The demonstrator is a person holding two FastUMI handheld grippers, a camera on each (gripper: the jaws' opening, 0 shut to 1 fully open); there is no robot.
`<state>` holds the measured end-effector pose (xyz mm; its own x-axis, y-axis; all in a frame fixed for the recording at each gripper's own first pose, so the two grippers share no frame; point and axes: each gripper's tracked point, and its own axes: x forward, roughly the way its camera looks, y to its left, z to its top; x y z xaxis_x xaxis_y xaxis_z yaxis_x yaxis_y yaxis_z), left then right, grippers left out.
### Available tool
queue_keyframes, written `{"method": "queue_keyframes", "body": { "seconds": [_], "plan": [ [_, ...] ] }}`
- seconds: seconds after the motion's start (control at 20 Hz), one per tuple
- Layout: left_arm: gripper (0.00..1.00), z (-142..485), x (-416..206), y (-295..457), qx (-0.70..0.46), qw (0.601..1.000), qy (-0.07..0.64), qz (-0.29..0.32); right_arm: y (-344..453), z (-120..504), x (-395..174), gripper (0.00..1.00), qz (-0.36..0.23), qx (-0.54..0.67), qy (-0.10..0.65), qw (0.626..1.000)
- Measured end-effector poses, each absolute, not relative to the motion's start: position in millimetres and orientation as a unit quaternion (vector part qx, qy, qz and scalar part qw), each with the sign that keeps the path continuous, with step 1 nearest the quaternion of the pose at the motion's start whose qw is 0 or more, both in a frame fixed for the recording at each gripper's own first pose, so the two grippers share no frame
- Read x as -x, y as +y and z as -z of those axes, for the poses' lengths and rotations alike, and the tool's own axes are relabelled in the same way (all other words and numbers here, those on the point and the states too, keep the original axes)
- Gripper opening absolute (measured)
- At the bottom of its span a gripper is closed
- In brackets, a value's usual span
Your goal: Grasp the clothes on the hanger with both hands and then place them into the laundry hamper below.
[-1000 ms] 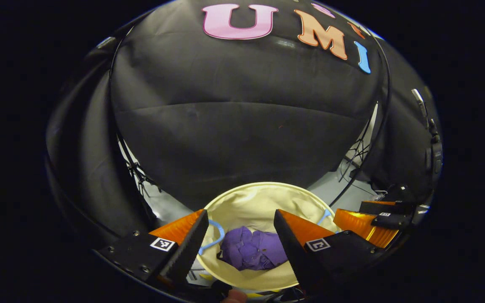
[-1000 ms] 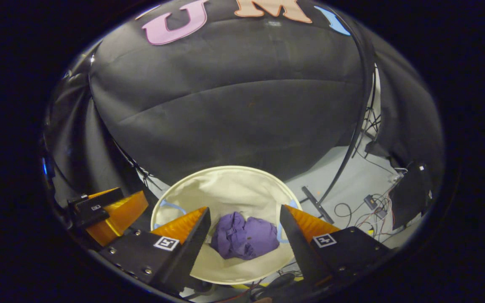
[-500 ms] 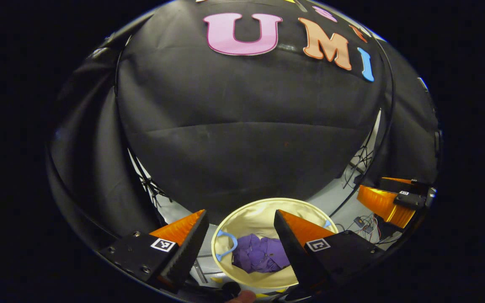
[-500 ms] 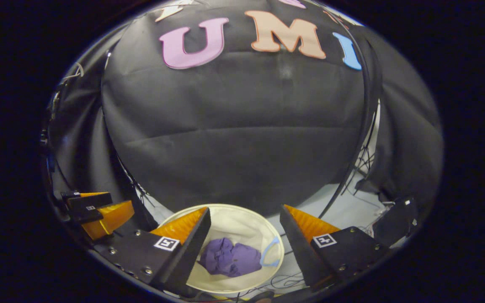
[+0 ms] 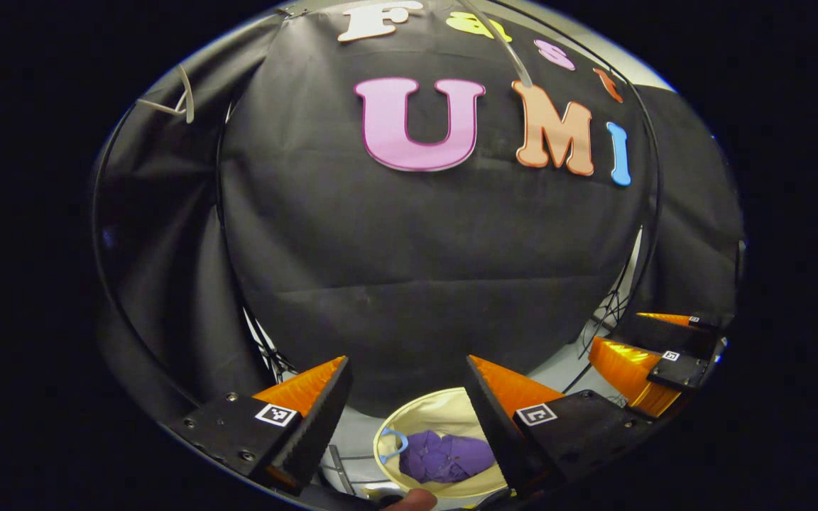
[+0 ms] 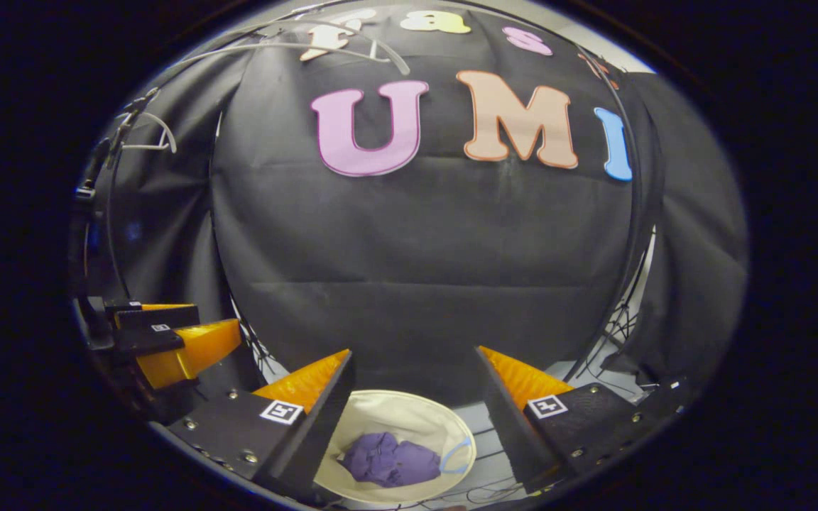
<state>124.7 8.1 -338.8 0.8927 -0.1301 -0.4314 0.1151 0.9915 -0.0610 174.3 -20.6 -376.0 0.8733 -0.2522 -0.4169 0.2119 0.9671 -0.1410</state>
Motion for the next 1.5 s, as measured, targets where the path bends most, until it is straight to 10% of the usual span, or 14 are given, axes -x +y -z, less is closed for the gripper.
{"method": "queue_keyframes", "body": {
  "seconds": [1.5],
  "plan": [
    [0.92,82,-93,16,0.029,0.998,0.036,0.046,42,79,-131,1.0,0.055,0.064,0.03,0.996]
  ]
}}
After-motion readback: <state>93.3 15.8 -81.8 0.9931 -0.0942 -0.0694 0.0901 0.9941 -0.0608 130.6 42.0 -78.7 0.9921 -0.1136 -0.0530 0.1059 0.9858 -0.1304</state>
